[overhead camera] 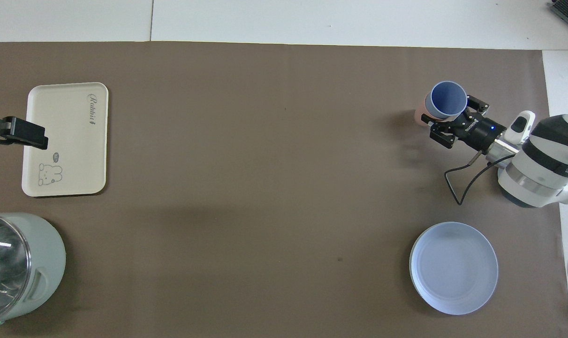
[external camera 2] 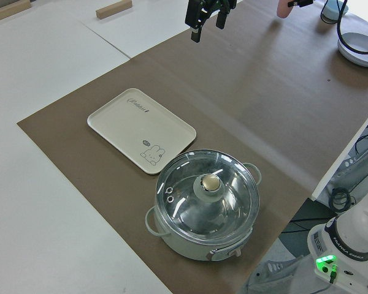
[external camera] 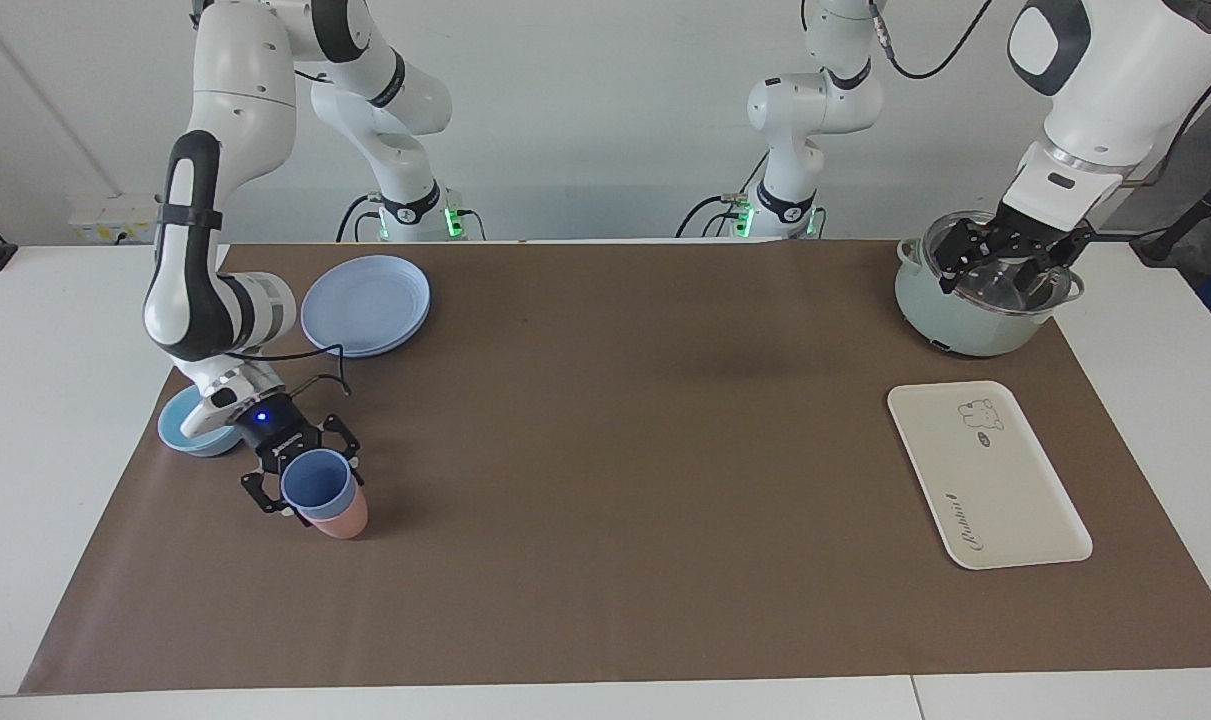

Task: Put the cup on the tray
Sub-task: 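Lift the blue cup with the right gripper while the left gripper reaches over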

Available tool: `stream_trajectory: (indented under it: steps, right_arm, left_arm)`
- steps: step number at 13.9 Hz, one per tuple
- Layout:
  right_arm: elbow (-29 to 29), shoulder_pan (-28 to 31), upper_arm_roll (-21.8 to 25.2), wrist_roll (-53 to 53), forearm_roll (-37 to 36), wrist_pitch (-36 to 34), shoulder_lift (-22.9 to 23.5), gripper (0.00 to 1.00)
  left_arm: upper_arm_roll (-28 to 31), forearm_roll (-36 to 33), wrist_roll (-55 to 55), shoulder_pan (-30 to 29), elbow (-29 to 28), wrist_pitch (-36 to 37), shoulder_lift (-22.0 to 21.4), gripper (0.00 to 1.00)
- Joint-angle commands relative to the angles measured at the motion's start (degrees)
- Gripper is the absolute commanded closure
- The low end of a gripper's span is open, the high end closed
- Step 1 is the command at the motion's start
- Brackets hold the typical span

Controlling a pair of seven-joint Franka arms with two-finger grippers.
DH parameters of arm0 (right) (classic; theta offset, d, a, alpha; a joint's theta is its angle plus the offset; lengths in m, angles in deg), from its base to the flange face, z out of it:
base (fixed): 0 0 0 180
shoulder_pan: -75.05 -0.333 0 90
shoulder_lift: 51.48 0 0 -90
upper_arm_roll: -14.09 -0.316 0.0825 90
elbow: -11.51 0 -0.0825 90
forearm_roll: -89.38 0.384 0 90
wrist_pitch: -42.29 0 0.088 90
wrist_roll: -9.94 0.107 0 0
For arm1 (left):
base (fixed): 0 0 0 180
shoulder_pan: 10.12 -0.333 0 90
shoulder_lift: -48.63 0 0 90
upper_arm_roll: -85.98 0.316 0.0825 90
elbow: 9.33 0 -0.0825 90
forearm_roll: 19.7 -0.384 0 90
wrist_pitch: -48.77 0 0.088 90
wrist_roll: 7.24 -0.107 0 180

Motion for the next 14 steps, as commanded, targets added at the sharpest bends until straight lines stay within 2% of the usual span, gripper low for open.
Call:
stream_trajectory:
  steps: [1,4,7,9,14]
  right_arm:
    - [2.31,-3.32,-0.42,8.86,-7.76,7.61,-7.12,1.00]
    - [3.46,-5.96,-0.33,13.54,-16.39,11.68,-11.00,1.00]
    - [3.73,-6.31,-0.42,15.47,-21.32,11.59,-13.02,1.00]
    - [3.82,-7.37,-0.33,19.85,-25.09,11.59,-13.82,1.00]
    - [3.11,-10.44,-0.24,43.47,-47.57,10.89,-16.63,1.00]
  left_arm:
    - [-0.37,-0.78,-0.12,-0.54,-1.98,-0.62,-1.57,0.00]
    - [-0.37,0.62,-0.03,-0.54,-2.24,-1.14,-1.65,0.00]
    - [-0.37,10.27,1.11,-0.54,-3.55,-1.32,-1.92,0.00]
    - [-0.63,16.42,6.09,0.25,-4.78,-3.24,-1.57,0.00]
    - [-0.81,32.23,17.79,5.69,-5.40,-11.32,1.24,0.06]
